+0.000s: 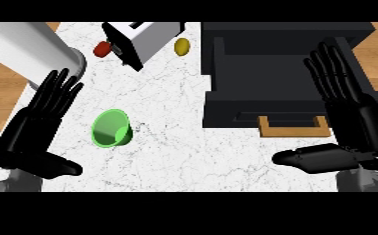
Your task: Pick up the cup, place it into the drawer and close the drawer
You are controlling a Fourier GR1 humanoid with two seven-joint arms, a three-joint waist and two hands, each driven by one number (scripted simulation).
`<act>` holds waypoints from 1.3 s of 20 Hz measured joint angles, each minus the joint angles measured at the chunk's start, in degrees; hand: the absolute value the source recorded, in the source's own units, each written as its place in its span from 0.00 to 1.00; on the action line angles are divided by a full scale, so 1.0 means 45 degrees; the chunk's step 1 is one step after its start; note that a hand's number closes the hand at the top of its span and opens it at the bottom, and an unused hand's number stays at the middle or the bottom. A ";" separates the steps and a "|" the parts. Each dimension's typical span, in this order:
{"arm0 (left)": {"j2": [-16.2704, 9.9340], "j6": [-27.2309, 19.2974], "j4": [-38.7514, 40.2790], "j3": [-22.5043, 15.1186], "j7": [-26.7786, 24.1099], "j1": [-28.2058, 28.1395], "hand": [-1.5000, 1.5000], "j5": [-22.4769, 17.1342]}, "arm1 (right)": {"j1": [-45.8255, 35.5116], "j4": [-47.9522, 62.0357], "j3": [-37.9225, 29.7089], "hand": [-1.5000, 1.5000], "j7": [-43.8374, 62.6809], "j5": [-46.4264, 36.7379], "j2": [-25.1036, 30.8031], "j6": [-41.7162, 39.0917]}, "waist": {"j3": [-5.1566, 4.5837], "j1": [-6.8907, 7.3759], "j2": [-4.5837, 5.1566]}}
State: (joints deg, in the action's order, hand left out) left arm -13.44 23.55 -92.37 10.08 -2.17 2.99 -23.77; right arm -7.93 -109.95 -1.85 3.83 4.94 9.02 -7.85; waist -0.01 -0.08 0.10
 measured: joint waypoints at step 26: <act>-0.0842 -0.0099 1.4198 0.0532 -0.9014 0.3820 0.00 0.5397 | -0.1340 0.0416 -0.0902 0.00 0.0472 0.0311 0.0314 -0.0409 | -0.0016 -0.0150 0.0030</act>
State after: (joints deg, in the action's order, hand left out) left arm -17.22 23.10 -28.48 12.48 -42.73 20.18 0.52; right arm -13.96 -108.08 -5.91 5.95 6.34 10.44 -9.69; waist -0.09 -0.76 0.23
